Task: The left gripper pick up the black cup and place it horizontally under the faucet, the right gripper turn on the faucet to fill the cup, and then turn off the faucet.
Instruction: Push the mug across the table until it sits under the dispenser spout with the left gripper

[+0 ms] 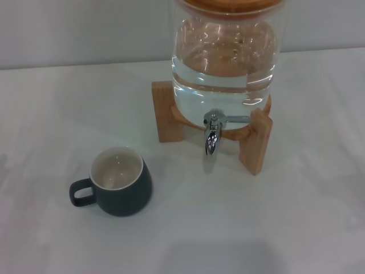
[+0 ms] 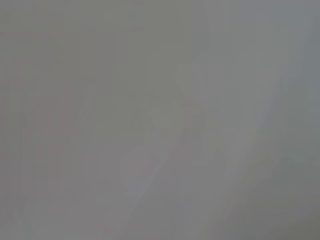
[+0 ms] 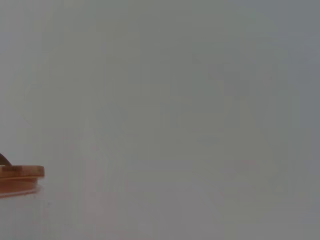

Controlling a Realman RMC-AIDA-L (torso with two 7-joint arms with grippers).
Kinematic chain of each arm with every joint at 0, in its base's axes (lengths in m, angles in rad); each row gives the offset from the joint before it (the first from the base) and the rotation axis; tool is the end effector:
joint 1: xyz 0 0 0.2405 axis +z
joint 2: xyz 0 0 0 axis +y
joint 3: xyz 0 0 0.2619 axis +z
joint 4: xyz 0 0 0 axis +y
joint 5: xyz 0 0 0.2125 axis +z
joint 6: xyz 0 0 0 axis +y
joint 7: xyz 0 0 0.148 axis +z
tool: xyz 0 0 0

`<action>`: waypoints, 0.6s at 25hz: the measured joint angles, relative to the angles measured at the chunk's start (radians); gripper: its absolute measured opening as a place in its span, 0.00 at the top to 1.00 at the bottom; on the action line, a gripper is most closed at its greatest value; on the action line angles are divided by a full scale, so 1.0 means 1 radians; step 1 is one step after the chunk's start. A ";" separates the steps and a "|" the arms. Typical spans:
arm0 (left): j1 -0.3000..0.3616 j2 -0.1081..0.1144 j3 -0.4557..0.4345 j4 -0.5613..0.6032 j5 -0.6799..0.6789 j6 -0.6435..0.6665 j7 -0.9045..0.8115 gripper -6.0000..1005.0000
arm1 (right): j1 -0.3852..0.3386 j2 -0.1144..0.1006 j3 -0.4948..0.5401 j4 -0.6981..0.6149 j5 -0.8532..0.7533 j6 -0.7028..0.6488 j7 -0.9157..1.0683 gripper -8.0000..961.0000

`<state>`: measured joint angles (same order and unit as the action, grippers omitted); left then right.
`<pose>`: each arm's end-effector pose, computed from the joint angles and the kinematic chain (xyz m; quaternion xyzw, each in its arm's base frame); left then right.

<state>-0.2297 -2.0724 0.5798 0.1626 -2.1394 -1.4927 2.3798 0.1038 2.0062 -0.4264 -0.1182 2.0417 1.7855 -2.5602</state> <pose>-0.3764 0.2594 0.0388 -0.6393 -0.3029 -0.4466 0.5478 0.3861 0.1941 0.0806 -0.6357 0.1795 0.4331 0.6133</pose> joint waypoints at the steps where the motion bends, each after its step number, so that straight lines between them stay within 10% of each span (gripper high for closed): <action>1: 0.000 0.000 0.000 0.000 0.000 0.000 0.000 0.12 | 0.000 0.000 0.000 0.000 0.000 0.000 0.000 0.12; 15: 0.006 0.000 0.000 0.000 0.040 -0.003 -0.001 0.11 | -0.004 0.000 0.001 0.000 0.000 0.004 0.002 0.12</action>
<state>-0.2239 -2.0724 0.5797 0.1626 -2.0989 -1.4959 2.3785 0.0995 2.0064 -0.4256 -0.1181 2.0416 1.7895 -2.5586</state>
